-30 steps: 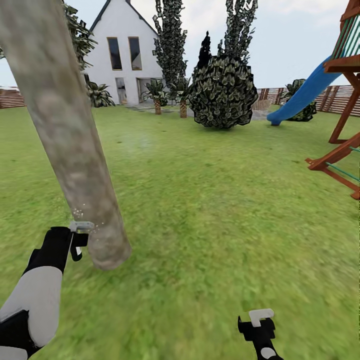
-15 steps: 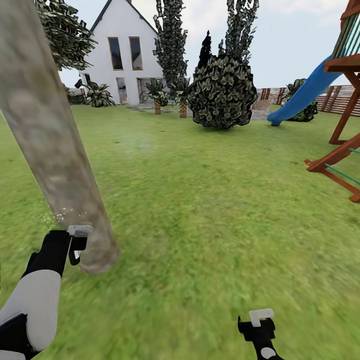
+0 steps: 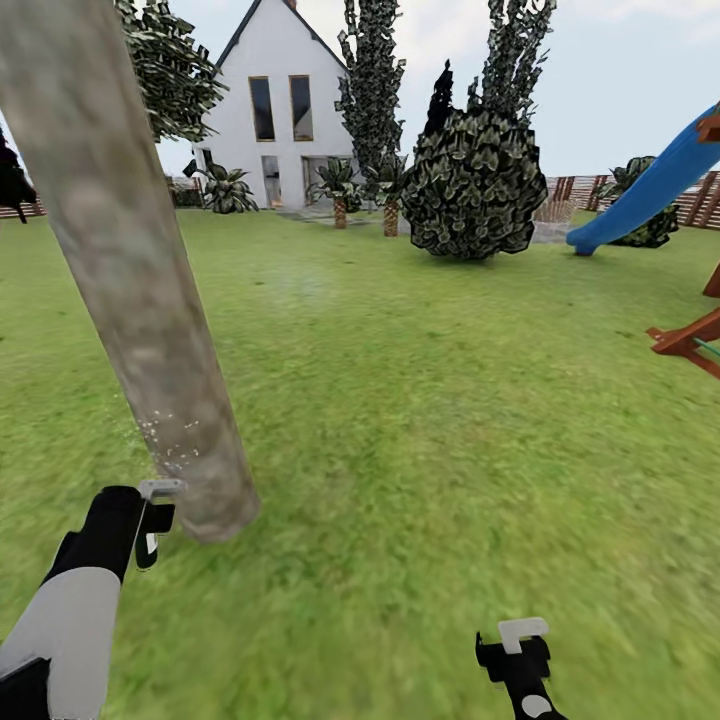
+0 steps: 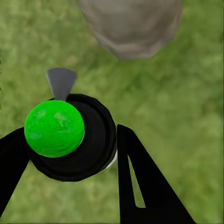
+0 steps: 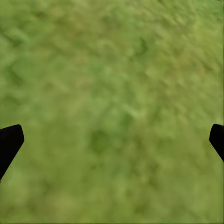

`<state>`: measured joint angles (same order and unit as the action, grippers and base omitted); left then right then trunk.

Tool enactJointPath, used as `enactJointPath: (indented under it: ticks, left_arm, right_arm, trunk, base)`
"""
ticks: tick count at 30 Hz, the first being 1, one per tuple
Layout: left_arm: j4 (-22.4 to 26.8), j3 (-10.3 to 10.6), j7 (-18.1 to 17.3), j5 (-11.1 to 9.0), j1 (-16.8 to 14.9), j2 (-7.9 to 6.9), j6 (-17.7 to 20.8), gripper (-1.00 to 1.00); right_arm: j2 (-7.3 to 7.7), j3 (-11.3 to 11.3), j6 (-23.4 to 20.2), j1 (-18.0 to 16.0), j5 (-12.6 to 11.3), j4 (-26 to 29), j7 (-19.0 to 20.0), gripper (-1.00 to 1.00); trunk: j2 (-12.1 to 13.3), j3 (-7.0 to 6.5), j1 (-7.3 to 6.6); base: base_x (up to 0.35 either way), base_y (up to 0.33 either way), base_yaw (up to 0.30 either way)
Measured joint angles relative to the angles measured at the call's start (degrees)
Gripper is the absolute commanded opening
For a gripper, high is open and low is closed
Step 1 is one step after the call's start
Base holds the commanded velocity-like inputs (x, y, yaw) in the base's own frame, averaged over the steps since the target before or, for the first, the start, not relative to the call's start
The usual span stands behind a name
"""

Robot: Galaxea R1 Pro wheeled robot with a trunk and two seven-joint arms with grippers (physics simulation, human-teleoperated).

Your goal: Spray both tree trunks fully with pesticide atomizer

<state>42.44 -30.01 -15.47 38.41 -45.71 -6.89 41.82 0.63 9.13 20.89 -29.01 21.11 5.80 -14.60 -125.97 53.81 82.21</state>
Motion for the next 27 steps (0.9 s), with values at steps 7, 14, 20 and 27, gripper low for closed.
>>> enactJointPath:
  ticks: [7, 14, 20, 27]
  left_arm:
    - [0.0, -0.1, 0.1, -0.1, -0.2, 0.00, -0.1, -1.00]
    - [0.0, -0.1, 0.1, -0.1, -0.2, 0.01, -0.1, -1.00]
    - [0.0, -0.5, 0.2, 0.0, -0.2, 0.00, -0.1, -1.00]
    - [-0.6, -0.6, 0.5, -0.1, 0.1, -0.14, -0.2, -1.00]
  right_arm:
    - [0.00, 0.0, 0.0, 0.0, 0.0, 0.0, 0.0, 1.00]
    - [0.00, 0.0, -0.1, 0.0, 0.0, -0.1, 0.0, 1.00]
    - [0.00, 0.0, 0.0, 0.0, 0.0, 0.0, 0.0, 1.00]
    - [-0.01, 0.0, 0.0, 0.0, 0.0, 0.0, 0.0, 1.00]
  trunk:
    - [0.0, 0.00, 0.03]
    - [0.0, 0.00, 0.03]
    - [0.0, 0.00, 0.02]
    - [0.0, 0.00, 0.02]
  base:
    - [0.174, -0.149, 0.000]
    - [0.006, -0.275, 0.000]
    - [0.080, -0.276, 0.019]
    - [0.087, -0.276, 0.254]
